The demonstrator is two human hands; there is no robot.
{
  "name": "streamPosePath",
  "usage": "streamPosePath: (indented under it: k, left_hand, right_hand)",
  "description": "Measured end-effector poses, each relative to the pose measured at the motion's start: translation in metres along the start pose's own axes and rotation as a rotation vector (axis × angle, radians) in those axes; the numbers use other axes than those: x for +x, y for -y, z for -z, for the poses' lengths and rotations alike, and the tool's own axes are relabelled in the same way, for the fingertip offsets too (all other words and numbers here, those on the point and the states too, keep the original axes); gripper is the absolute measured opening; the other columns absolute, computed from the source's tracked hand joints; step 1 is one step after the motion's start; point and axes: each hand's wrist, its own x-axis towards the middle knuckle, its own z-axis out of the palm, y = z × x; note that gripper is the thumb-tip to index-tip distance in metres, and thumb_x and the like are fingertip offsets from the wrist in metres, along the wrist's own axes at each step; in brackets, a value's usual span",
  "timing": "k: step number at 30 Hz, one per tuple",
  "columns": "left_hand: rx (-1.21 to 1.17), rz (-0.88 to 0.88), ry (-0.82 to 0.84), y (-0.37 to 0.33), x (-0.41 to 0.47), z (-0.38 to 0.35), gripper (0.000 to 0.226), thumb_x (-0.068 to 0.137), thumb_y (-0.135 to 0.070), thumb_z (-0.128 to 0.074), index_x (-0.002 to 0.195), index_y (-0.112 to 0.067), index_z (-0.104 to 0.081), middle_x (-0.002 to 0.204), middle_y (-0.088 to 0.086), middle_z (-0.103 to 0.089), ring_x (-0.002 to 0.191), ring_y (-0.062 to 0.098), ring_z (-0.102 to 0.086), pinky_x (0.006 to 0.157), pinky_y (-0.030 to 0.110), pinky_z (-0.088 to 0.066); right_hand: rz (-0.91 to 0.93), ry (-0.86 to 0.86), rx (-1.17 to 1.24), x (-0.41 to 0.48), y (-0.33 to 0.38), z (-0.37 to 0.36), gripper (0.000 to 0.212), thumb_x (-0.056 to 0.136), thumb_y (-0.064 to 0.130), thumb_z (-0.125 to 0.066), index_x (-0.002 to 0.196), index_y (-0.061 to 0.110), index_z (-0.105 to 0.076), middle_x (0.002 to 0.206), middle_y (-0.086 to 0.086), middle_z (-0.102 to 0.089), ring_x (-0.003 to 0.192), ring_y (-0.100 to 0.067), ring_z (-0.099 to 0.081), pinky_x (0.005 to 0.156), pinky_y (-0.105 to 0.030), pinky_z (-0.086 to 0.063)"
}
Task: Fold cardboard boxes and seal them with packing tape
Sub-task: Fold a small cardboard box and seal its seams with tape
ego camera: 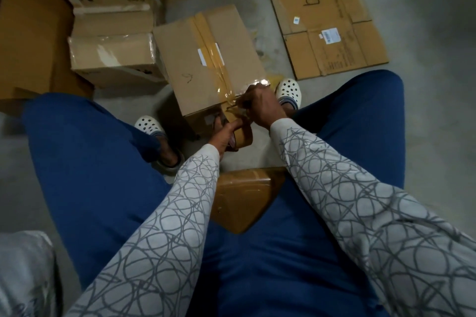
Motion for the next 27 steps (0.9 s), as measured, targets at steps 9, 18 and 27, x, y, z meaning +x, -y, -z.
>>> streamPosePath:
  k: [9, 18, 27]
  left_hand:
    - [0.034, -0.004, -0.025, -0.002, -0.007, 0.001, 0.116, 0.051, -0.067, -0.078, 0.153, -0.042, -0.03, 0.146, 0.007, -0.05, 0.123, 0.034, -0.054, 0.096, 0.054, -0.052]
    - [0.05, 0.017, -0.061, -0.004, -0.011, 0.002, 0.096, 0.068, -0.057, -0.074, 0.153, -0.04, -0.031, 0.146, 0.009, -0.05, 0.119, 0.035, -0.055, 0.068, 0.037, -0.051]
    - [0.34, 0.006, 0.022, -0.001, -0.02, -0.008, 0.093, 0.076, -0.045, -0.085, 0.154, -0.027, -0.036, 0.164, 0.01, -0.022, 0.143, 0.04, -0.034, 0.106, 0.056, -0.047]
  right_hand:
    - [0.0, 0.032, -0.023, -0.007, -0.001, 0.001, 0.013, 0.084, 0.015, -0.076, 0.094, 0.007, -0.079, 0.093, -0.015, -0.069, 0.086, -0.032, -0.062, 0.075, -0.036, -0.052]
    - [0.055, 0.07, -0.14, -0.007, -0.001, -0.004, 0.017, 0.084, 0.007, -0.069, 0.096, 0.0, -0.078, 0.096, -0.02, -0.066, 0.092, -0.038, -0.063, 0.068, -0.034, -0.044]
    - [-0.335, 0.126, -0.169, -0.015, -0.009, -0.011, 0.019, 0.097, 0.014, -0.057, 0.109, 0.005, -0.069, 0.113, -0.016, -0.07, 0.105, -0.035, -0.069, 0.078, -0.038, -0.052]
